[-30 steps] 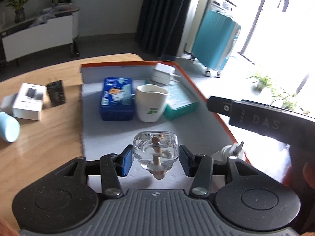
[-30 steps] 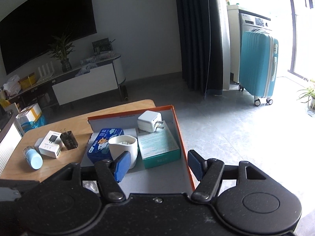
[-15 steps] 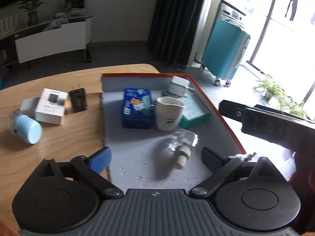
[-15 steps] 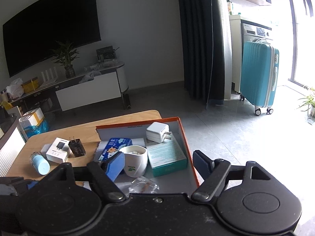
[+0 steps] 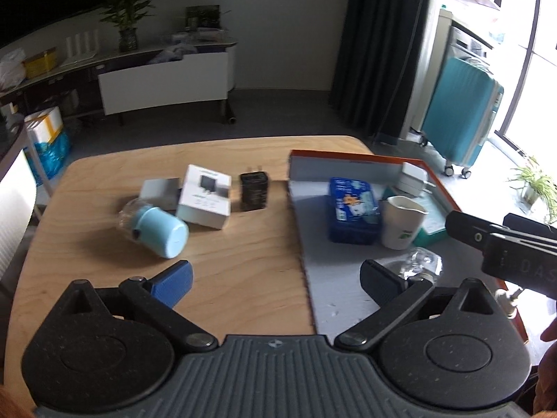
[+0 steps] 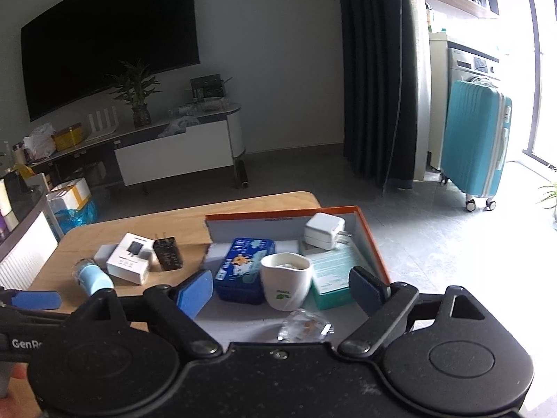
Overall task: Organize rigid objects
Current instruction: 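Release the glass bottle in the tray from the left tool while the right tool releases the diffuser, then withdraw both open tools from the tray back over the table objects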
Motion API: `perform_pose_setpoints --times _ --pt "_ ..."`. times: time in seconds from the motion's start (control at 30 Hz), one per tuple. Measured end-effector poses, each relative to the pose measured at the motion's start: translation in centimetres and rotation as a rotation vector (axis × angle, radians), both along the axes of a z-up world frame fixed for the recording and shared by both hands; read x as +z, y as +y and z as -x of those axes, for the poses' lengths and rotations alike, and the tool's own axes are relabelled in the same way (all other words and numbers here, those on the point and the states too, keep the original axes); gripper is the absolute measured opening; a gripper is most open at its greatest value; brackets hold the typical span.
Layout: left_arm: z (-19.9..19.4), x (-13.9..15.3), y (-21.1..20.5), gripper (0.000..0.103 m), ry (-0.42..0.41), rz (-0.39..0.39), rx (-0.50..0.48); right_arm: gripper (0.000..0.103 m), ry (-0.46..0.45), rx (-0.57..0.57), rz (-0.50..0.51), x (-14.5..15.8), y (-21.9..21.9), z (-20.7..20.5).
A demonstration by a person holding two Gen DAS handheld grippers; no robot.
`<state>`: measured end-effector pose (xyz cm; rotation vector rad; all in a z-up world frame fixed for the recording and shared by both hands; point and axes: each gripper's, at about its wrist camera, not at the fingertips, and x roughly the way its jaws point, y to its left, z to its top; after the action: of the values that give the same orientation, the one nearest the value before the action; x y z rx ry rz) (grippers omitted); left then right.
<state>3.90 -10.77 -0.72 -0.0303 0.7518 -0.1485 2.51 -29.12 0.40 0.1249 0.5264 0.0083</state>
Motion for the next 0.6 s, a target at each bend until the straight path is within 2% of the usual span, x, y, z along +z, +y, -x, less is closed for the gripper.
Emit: perform_pose_setpoints --times 0.13,0.23,0.33,0.4,0.6 --pt "0.0 -0.3 2.0 0.103 0.031 -0.004 0.012 0.101 -0.012 0.002 -0.006 -0.1 1.5 -0.2" --pt "0.2 -0.4 3.5 0.103 0.003 -0.052 0.057 0.101 0.007 0.06 -0.09 -0.5 2.1 -0.5" --pt "0.1 -0.7 5.4 0.103 0.013 -0.041 0.092 0.101 0.056 0.081 -0.149 -0.9 2.9 -1.1" --pt "0.1 -0.8 6.7 0.103 0.014 -0.02 0.109 0.101 0.068 0.066 -0.134 -1.1 3.8 -1.4" --pt "-0.7 -1.3 9.3 0.103 0.034 -0.004 0.149 0.101 0.072 0.147 -0.066 -1.3 6.3 -1.5"
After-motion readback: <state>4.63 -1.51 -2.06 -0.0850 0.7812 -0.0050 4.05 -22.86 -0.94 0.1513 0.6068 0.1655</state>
